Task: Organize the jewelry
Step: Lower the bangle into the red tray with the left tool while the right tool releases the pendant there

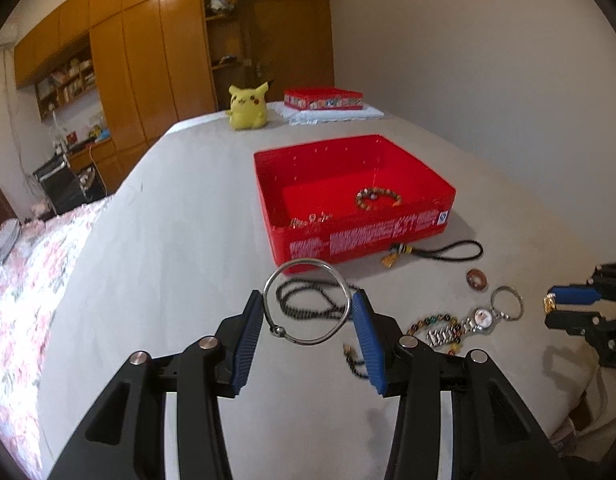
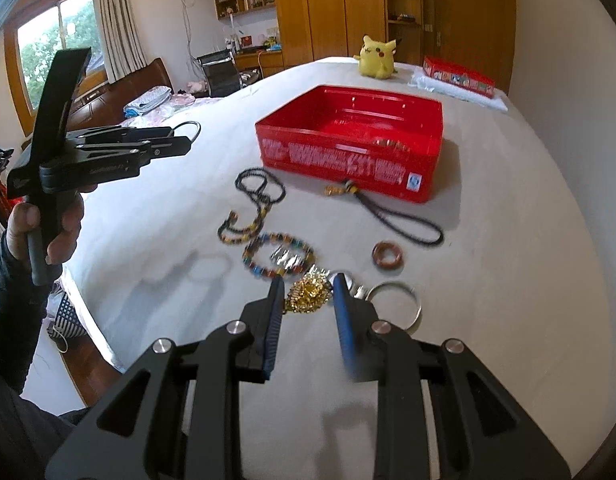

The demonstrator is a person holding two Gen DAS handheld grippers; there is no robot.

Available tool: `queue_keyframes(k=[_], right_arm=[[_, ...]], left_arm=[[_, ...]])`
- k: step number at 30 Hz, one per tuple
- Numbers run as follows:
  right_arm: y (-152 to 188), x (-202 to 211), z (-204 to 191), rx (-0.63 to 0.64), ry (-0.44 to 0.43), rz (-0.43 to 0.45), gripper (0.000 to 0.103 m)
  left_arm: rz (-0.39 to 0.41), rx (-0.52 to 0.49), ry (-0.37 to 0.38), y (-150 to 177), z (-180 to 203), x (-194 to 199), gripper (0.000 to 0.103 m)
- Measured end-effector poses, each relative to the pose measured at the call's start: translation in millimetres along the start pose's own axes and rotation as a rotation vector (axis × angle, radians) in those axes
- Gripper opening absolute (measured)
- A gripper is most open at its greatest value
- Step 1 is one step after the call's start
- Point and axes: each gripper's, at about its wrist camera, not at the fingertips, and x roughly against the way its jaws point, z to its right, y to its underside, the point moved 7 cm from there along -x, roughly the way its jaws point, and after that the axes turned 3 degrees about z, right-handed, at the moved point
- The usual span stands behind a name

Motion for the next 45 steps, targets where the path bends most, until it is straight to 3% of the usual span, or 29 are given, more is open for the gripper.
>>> queue_keyframes(k=[12,23,34,45], right_arm=[[-68,-12,29,0.034,-0.018,0.021,0.024],[-138,-85,76,0.004,-0.002,-0.044,0.024],[-158,-186,108,-0.004,0.054,-0.185,0.024],[-150,-227,108,0.111,0.135,-0.273,0.024]], left_arm=[[0.023,-0.055,0.044,-55,7,-16,0.046],[-0.009,-0.033,0.107,-102,5,-79,0.046],[-0.15,-0.002,0.151,-91,14,-173,0.046],[-0.214,-0.028,0.135,-75,14,-205,0.046]])
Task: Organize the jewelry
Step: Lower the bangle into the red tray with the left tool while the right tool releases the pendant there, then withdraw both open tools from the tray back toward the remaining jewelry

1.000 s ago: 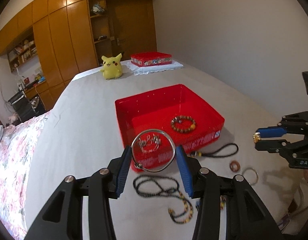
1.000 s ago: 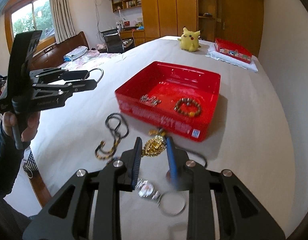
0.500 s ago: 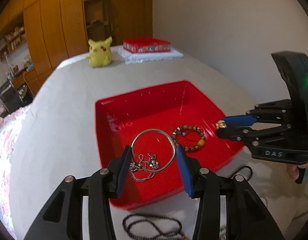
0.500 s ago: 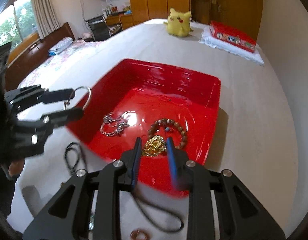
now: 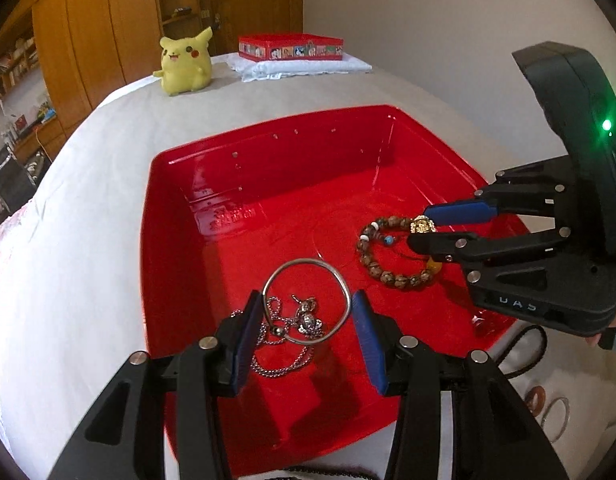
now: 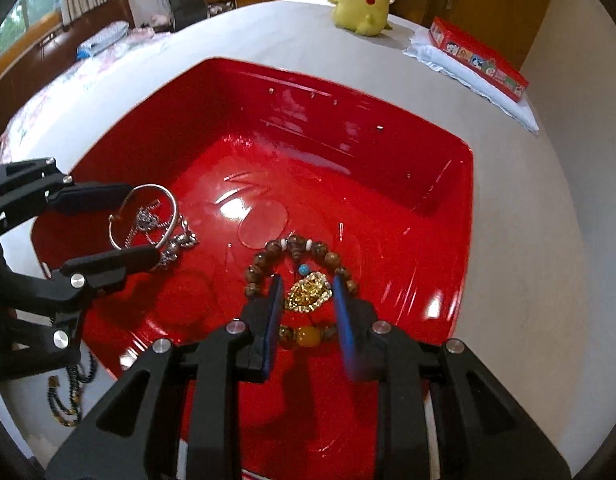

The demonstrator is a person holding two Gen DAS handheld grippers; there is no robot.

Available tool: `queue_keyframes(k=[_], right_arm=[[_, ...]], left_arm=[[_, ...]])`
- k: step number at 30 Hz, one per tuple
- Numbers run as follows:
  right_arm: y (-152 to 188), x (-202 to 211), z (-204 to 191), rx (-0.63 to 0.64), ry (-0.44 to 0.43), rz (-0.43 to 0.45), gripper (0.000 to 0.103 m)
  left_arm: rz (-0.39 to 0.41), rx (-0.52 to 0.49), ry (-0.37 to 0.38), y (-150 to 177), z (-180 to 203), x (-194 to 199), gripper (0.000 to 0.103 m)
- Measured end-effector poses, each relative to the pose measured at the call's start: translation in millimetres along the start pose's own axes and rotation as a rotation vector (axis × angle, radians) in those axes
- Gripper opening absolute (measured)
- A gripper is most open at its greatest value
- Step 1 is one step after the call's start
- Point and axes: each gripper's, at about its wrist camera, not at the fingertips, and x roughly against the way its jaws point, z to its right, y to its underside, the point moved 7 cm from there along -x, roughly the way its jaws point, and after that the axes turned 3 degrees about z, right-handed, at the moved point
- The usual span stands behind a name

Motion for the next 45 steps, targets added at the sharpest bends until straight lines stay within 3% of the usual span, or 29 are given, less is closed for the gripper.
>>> queue_keyframes(k=[7,13,16,21,26,32,38,45], right_arm=[[1,-8,-3,0.025,0.018,-0.03,0.024],[-3,6,7,-0.016,0.005,0.008,0.024],[-1,23,10,-0.039,-0.007,0.038,0.025],[11,58,13,-0.063,-0.025,0.092,0.025],[45,118,3,-0.085,-0.076,0.186,0.035],[118,154,-23,-0.162,-0.159,0.223,0.042],[184,155,-34,-0.258,-0.157,0.189,0.042],[228,148,-49,-0.319,-0.163,0.147,0.042]], left_arm=[[-0.025,-0.002,0.004,-2,1,-12,0.046],[-0.024,0.004,0.006,-3,-1,-8,0.047],[0.002,0.013,0.014,-6,0,0,0.066],[0.038,0.01,0.007,-6,0,22,0.067],[0.107,0.015,-0.006,21,-7,79,0.067],[0.124,0.012,-0.02,92,3,128,0.073],[0.077,-0.017,-0.017,154,29,132,0.073],[0.052,-0.023,-0.012,175,45,123,0.073]])
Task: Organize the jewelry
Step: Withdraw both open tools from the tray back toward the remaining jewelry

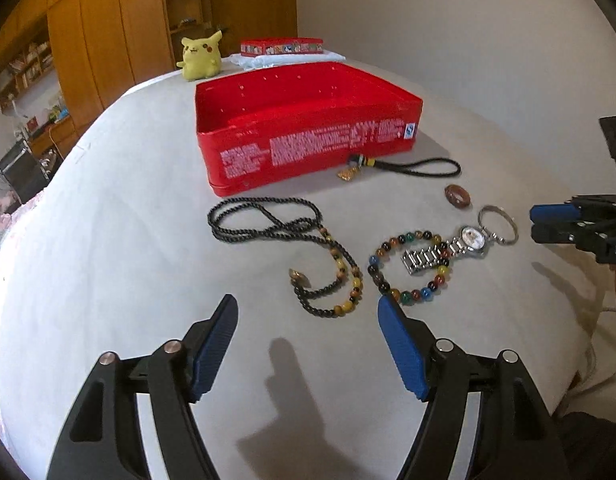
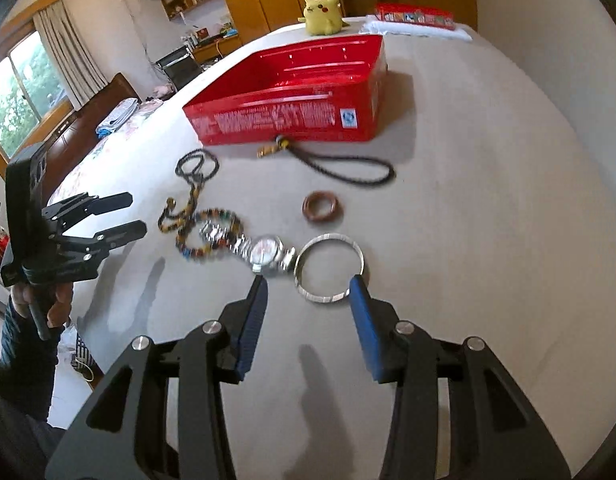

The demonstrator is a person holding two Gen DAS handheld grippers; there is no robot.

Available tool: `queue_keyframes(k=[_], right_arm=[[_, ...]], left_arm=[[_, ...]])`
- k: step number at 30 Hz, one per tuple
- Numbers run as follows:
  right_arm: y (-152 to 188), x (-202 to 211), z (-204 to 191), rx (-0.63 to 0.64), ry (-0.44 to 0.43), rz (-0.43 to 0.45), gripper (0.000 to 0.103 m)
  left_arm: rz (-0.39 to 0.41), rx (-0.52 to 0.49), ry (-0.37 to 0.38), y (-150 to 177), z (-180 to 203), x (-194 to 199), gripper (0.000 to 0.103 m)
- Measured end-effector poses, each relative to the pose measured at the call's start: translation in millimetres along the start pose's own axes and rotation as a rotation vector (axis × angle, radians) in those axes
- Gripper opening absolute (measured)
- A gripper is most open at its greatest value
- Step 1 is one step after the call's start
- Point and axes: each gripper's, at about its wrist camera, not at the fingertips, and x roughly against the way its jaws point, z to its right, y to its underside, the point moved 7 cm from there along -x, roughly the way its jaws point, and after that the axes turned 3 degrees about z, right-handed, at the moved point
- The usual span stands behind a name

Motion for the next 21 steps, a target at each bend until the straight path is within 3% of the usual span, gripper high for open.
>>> queue_keyframes(k=[14,21], right_arm=[[15,-8,12,-0.022,0.025,-0.011,0.045],[12,-12,17,-0.029,0.018,-0.01,0.046]], left_arm=[[-0.044,-0.001,-0.018,6,1,-31,0.075],[-0.045,0.012,-0.062,0,-5,-40,0.086]])
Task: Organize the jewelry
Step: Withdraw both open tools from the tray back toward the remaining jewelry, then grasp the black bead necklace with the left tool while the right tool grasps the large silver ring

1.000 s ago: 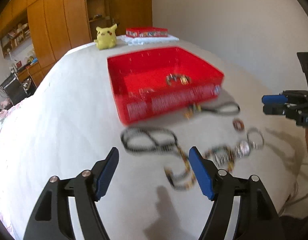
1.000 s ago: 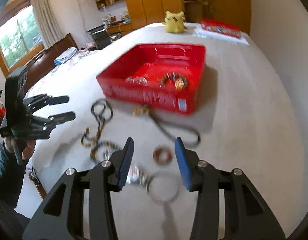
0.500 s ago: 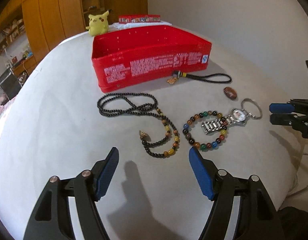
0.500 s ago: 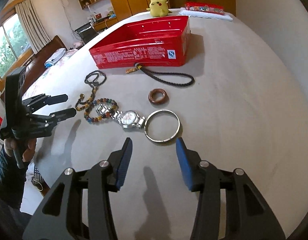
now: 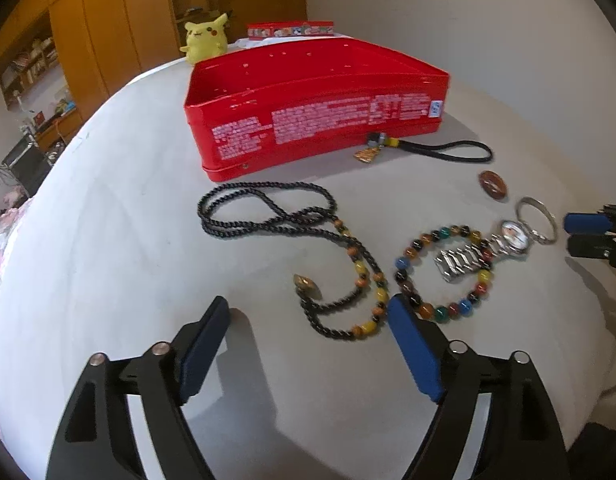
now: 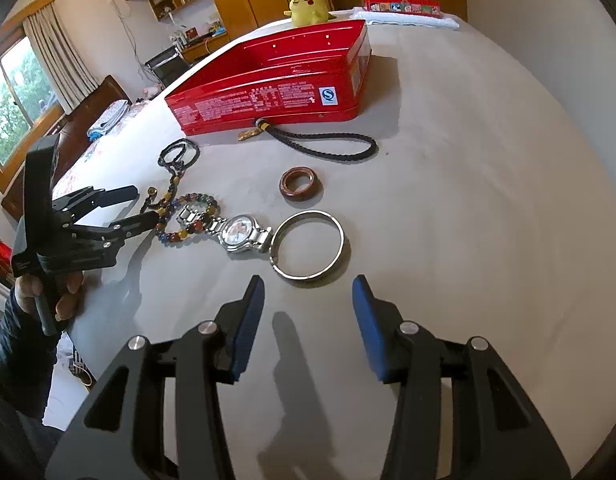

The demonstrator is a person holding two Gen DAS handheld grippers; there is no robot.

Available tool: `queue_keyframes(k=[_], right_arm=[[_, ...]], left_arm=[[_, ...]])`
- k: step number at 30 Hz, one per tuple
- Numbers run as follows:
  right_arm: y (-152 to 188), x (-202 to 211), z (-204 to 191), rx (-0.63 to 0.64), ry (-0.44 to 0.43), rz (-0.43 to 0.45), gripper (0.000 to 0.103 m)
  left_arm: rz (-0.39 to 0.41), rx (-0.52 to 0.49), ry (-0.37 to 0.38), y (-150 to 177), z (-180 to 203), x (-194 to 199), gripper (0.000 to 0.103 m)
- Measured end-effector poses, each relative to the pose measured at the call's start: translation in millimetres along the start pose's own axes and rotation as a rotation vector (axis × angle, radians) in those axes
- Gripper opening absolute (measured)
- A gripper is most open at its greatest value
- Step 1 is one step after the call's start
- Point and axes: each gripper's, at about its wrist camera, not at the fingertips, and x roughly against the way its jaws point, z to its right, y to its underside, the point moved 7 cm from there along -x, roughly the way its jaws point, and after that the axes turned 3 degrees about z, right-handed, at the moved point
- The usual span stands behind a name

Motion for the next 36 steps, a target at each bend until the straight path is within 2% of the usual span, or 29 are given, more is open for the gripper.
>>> queue_keyframes(k=[6,13,16,19,22,24,31,33,36], right_arm=[[-3,-2,5,-0.009,-0.004,0.001,0.046],[-4,-1,5,-0.008,-0.002,0.0,0.048],[-2,-3,4,-0.006,0.0,-0.004,0.053],[-2,-6,-1,0.02,0.004,-0.004,0.063],[-4,-13,-6,0.073,0.046,0.0,0.064],[-7,-18,-8,0.097,0.07,0.005,0.064],[-12,-29,-12,0.173,0.115,0.01,0.065],[-12,-30,-12,0.186,0.122,0.011,0.065],[-12,-31,-13,0.212,0.136,0.013,0.058]], left_arm=[[-0.014,0.031,-0.077,-17,-23,-14,0.089],[-0.008,-0.038,-0.143,-45,-44,-34,0.089],[-0.016,-0.049,-0.123,-50,-47,-43,0.089],[-0.02,-0.033,-0.104,-52,-50,-47,0.089],[-0.022,0.009,-0.09,-50,-53,-48,0.085],[-0.021,0.03,-0.062,-49,-51,-47,0.07],[-0.005,0.027,-0.042,-51,-39,-43,0.031],[-0.004,0.035,-0.037,-51,-39,-42,0.016],[-0.004,0.058,-0.031,-49,-43,-40,0.011]])
